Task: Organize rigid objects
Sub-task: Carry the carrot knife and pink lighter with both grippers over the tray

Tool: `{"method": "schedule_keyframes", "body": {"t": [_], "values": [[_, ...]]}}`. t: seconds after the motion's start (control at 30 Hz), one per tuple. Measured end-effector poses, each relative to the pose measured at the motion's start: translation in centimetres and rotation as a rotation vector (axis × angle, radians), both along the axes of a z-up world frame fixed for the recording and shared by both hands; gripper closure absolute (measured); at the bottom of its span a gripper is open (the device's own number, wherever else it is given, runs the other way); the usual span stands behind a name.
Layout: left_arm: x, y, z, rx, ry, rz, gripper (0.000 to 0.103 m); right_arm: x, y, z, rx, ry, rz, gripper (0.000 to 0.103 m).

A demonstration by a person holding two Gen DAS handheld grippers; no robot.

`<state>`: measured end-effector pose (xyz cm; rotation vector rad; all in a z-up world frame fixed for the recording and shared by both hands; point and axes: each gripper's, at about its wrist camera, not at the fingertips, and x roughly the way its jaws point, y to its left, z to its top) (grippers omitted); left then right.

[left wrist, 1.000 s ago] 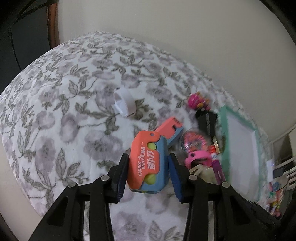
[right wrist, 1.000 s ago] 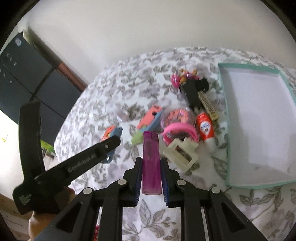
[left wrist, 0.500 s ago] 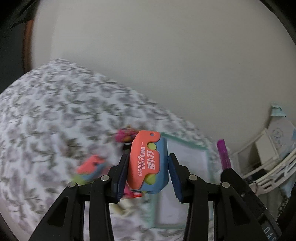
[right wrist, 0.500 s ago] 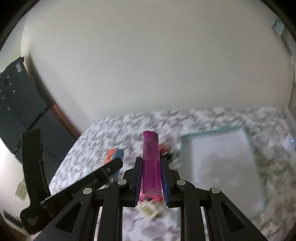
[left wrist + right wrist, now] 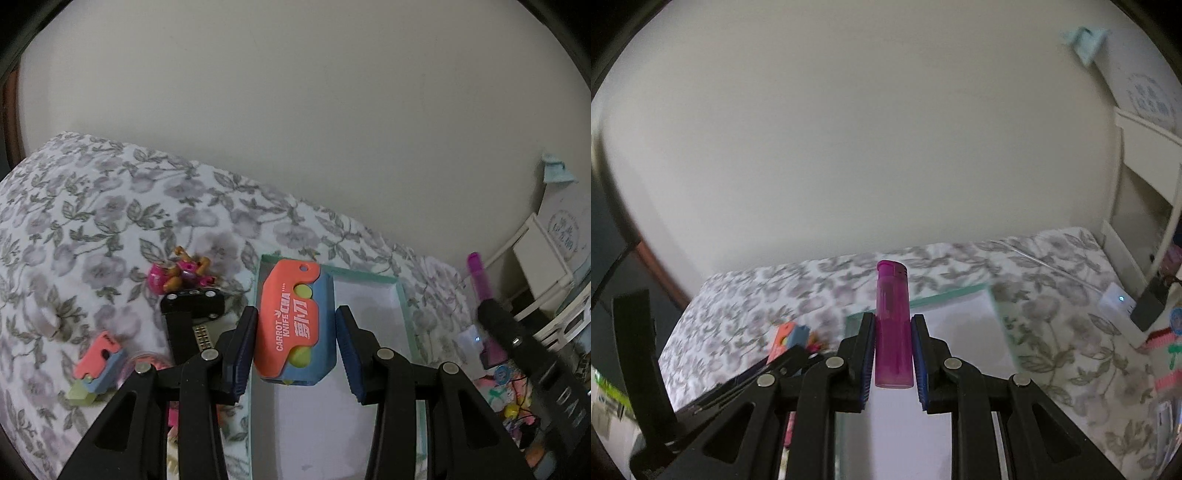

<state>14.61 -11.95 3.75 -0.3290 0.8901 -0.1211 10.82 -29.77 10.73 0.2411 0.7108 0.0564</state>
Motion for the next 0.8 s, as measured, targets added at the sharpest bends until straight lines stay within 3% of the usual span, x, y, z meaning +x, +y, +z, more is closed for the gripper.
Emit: {"method": "schedule_keyframes", "body": {"t": [0.2, 0.53, 0.8], "values": [[1.7, -2.1, -2.6, 0.032, 0.024, -0.035, 0.059, 2.1, -2.0, -1.9, 0.015, 0.028, -0.051, 0.083], [2.8, -3.8, -5.7, 0.093, 0.064, -0.089, 0.058, 5.5, -2.5, -8.4, -0.066, 0.169, -0.076, 0.082], [2.5, -5.1, -7.7, 0.153, 0.092, -0.136, 0.058, 5.7, -2.2, -12.7, -0.149, 0.27, -0.071, 0.082]]}}
